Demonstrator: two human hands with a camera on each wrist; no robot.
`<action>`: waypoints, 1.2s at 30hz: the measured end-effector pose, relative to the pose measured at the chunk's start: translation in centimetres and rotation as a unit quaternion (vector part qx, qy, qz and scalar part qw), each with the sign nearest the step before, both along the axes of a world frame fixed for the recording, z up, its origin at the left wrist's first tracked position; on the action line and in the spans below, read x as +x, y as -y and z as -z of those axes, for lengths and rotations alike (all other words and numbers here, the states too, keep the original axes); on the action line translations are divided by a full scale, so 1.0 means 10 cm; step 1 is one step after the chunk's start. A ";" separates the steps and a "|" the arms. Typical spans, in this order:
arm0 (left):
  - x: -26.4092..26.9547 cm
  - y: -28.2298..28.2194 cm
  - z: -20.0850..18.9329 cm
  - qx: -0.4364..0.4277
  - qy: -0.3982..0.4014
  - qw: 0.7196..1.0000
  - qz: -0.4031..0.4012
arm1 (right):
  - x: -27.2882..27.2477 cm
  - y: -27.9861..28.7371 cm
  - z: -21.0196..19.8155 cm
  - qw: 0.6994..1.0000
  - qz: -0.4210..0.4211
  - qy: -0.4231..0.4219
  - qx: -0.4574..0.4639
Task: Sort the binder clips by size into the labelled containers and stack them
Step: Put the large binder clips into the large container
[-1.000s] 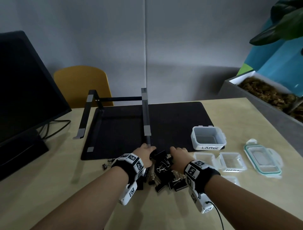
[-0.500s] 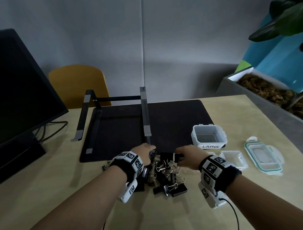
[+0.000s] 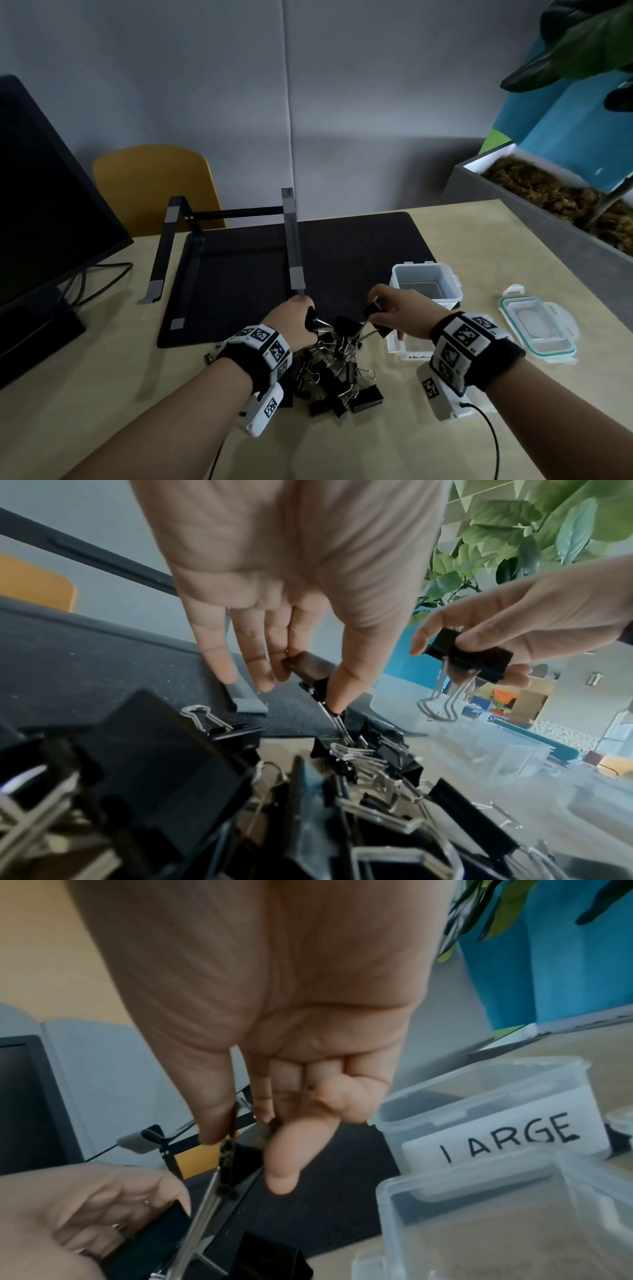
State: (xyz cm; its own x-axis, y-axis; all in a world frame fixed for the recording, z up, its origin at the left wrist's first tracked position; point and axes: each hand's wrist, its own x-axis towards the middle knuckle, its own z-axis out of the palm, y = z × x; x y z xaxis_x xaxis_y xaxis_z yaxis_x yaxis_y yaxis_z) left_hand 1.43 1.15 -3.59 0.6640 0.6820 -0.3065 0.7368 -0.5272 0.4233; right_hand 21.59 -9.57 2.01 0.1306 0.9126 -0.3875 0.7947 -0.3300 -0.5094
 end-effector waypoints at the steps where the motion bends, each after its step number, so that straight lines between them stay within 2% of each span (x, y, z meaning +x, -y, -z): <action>1: 0.00 0.02 -0.03 0.003 0.011 1.000 -0.005 | 0.03 0.00 -0.01 1.000 0.010 -0.006 0.008; 8: 0.04 0.13 -0.18 -0.008 0.102 0.992 -0.076 | 0.34 0.04 -0.06 0.992 0.085 -0.027 0.088; 13: 0.13 0.16 -0.15 -0.052 0.150 0.983 -0.092 | 0.67 0.00 -0.06 0.970 0.169 -0.063 0.166; 15: 0.22 0.17 -0.16 -0.055 0.161 0.981 -0.097 | 0.81 -0.02 -0.06 0.964 0.186 -0.053 0.185; 21: 0.54 0.22 -0.25 -0.057 0.189 0.974 -0.111 | 1.19 0.00 -0.01 0.967 0.216 0.003 0.133; 26: 0.83 0.23 -0.30 -0.030 0.191 0.975 -0.112 | 1.39 -0.02 0.10 0.974 0.202 0.032 0.099; 31: 1.13 0.22 -0.29 -0.012 0.166 0.982 -0.084 | 1.37 -0.10 0.18 0.987 0.122 0.092 0.044; 36: 1.33 0.17 -0.24 0.012 0.131 0.990 -0.057 | 1.38 -0.17 0.29 0.983 0.051 0.176 -0.007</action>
